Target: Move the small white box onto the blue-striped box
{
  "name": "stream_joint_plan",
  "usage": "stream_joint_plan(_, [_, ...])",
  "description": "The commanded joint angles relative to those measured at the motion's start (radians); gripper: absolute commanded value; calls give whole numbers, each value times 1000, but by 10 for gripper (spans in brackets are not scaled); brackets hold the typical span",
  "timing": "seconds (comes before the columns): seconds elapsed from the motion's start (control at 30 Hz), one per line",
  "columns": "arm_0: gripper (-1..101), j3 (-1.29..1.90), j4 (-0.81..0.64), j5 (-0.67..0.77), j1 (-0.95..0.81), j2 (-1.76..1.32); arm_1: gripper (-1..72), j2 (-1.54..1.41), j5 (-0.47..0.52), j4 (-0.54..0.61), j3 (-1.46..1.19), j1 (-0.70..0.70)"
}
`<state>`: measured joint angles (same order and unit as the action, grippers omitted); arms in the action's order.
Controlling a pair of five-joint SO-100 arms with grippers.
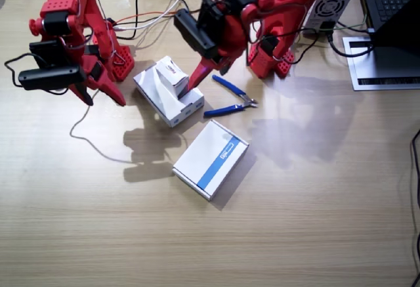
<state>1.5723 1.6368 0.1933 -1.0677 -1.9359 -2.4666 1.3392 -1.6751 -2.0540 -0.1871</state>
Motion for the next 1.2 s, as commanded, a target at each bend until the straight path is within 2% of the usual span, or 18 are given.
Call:
stream_joint_plan(0.0, [607, -54, 37, 95, -91, -8, 444, -26, 14, 84, -69, 37])
stream_joint_plan(0.1, [618, -84, 35, 186, -209, 25, 430, -35, 46, 178, -170, 97])
stream_joint_plan(0.13, [618, -94, 35, 218, -247, 57, 377, -44, 34, 224, -225, 101])
stream_joint_plan(0.17, [621, -112, 34, 244, -281, 101, 228, -55, 14, 270, -287, 103])
stream_joint_plan(0.2, [621, -138, 32, 262, -301, 150, 7, -58, -23, 318, -339, 98])
stream_joint_plan(0.23, [631, -169, 32, 281, -316, 199, 2, -69, -48, 357, -383, 98])
stream_joint_plan(0.33, [652, -238, 28, 321, -336, 328, 2, -221, -69, 365, -529, 67])
stream_joint_plan(0.47, [671, -242, -34, 333, -344, 422, 2, -692, -112, 202, -713, -6])
stream_joint_plan(0.53, [679, -252, -64, 333, -345, 457, 2, -701, -173, 206, -735, -51])
stream_joint_plan(0.63, [682, -319, -66, 318, -344, 534, 2, -701, -156, 250, -796, -32])
stream_joint_plan(0.8, [674, -535, -5, 268, -319, 764, 2, -699, -126, 239, -795, 0])
stream_joint_plan(0.9, [550, -650, 34, 252, -298, 888, 2, -699, -112, 236, -795, 9])
stream_joint_plan(0.97, [410, -663, 34, 250, -296, 913, 2, -699, -95, 233, -796, 21])
stream_joint_plan(1.03, [361, -638, 34, 249, -301, 910, 2, -699, -86, 233, -796, 28])
stream_joint_plan(1.17, [329, -581, 34, 245, -310, 891, 2, -699, -80, 233, -796, 28])
